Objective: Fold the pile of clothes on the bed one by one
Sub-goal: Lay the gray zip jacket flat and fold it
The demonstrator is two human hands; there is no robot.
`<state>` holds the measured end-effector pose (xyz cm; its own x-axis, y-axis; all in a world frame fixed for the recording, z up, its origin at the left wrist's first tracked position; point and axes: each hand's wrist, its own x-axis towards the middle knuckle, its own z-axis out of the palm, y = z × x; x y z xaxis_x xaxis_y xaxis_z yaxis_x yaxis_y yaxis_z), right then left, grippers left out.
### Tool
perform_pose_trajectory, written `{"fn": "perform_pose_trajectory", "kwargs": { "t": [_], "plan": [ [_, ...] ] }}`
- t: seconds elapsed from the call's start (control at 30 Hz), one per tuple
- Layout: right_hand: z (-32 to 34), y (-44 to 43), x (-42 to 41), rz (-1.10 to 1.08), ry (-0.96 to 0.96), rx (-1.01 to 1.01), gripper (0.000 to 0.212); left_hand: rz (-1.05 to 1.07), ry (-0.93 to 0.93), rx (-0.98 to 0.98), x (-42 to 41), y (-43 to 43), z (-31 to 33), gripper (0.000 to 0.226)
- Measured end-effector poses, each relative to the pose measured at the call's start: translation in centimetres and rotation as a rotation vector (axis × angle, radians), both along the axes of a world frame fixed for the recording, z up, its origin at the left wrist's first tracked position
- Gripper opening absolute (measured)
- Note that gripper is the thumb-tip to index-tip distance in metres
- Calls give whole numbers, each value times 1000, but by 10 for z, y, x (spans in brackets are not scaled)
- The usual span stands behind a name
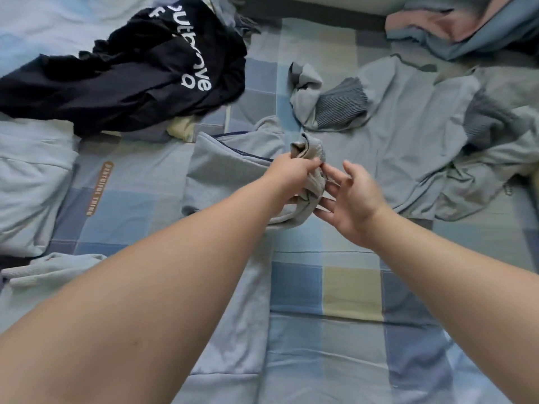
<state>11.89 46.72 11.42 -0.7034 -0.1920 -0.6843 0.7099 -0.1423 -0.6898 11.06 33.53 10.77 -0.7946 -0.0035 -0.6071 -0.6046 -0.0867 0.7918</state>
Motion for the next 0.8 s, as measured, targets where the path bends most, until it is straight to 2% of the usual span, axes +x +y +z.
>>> {"fn": "perform_pose_trajectory", "kwargs": {
  "t": [0.07,0.13,0.2,0.27,0.33,0.43,0.47,0.53,0.6,0.63,0.7,0.8],
  "plan": [
    [-11,-13,1,56,2,53,47,31,-29,33,4,-21,-12,23],
    [-23,-32,3,156,24,123,45,80,-41,-39,6,-53,-25,18],
    [-35,-53,3,257,101,240,41,123,-53,-228,7,-92,-44,13],
    [-51,-68,-1,364,251,404,38,112,-76,-451,8,-131,-64,21],
    [-74,-80,-6,508,408,590,43,96,-120,-617,10,-161,-83,25],
    [-113,-95,-17,706,582,902,55,47,-191,-921,11,-183,-111,45],
    [-125,-100,-21,749,598,995,58,13,-122,-1037,11,-183,-120,48],
    [-149,-110,-29,815,615,1145,61,-108,142,-1181,10,-179,-138,49],
    [-178,-119,-38,871,644,1227,63,-323,380,-1223,2,-172,-159,49],
    [-193,-122,-43,906,653,1245,63,-438,436,-1226,-5,-169,-171,50],
    [-226,-124,-52,987,657,1286,66,-632,392,-1224,-19,-171,-204,55],
    [-272,-123,-54,1027,716,1391,72,-718,244,-1192,-23,-182,-259,62]
  ]
}}
